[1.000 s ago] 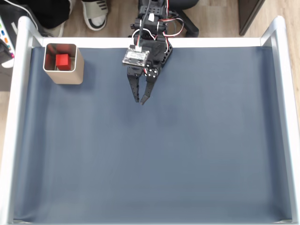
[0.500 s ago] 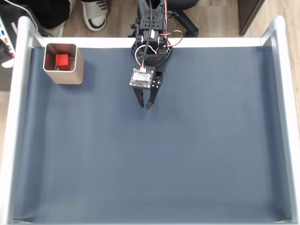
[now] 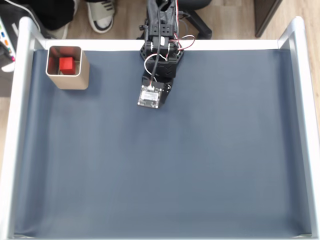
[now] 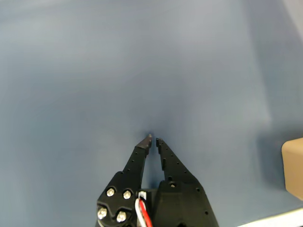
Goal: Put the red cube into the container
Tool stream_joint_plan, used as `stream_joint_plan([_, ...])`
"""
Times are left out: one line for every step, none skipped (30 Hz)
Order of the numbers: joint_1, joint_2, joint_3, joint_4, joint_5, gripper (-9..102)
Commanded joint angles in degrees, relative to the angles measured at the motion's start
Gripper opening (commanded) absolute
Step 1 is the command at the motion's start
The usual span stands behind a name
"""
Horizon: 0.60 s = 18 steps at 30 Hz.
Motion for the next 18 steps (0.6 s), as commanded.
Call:
stream_joint_plan([-0.53,0.7,-0.44,2.99,-0.7,0])
stream_joint_plan([-0.53,0.7,-0.44,3.87,-0.79,0])
stream_joint_plan([-0.53,0.7,-0.44,4.83,-0.97,0])
stream_joint_plan([-0.53,0.7,-0.44,5.27,-1.23,0])
stream_joint_plan([-0.53,0.7,-0.44,5.19,-0.79,0])
stream_joint_plan([-0.53,0.7,-0.44,5.19,-0.62,0])
stream_joint_plan([-0.53,0.7,-0.44,5.19,-0.88,1])
stream_joint_plan([-0.7,0.7,-0.44,5.19,-0.97,1])
stream_joint_plan([-0.7,0.7,-0.44,5.19,-1.23,1])
stream_joint_plan([-0.7,0.7,-0.44,5.36,-1.76,1])
stream_joint_plan([-0.7,0.7,-0.44,5.54,-2.46,1])
stream_joint_plan([-0.53,0.7,-0.44,5.71,-2.9,1])
stream_joint_plan([-0.44,0.7,-0.44,5.71,-2.99,1])
stream_joint_plan([-0.44,0.7,-0.44,5.71,-2.99,1])
stream_joint_plan([-0.35,0.7,-0.44,5.71,-2.99,1])
stream_joint_plan([-0.35,0.7,-0.44,5.71,-2.99,1])
stream_joint_plan([-0.35,0.7,-0.44,5.71,-2.99,1])
stream_joint_plan([-0.35,0.7,-0.44,5.71,-2.99,1])
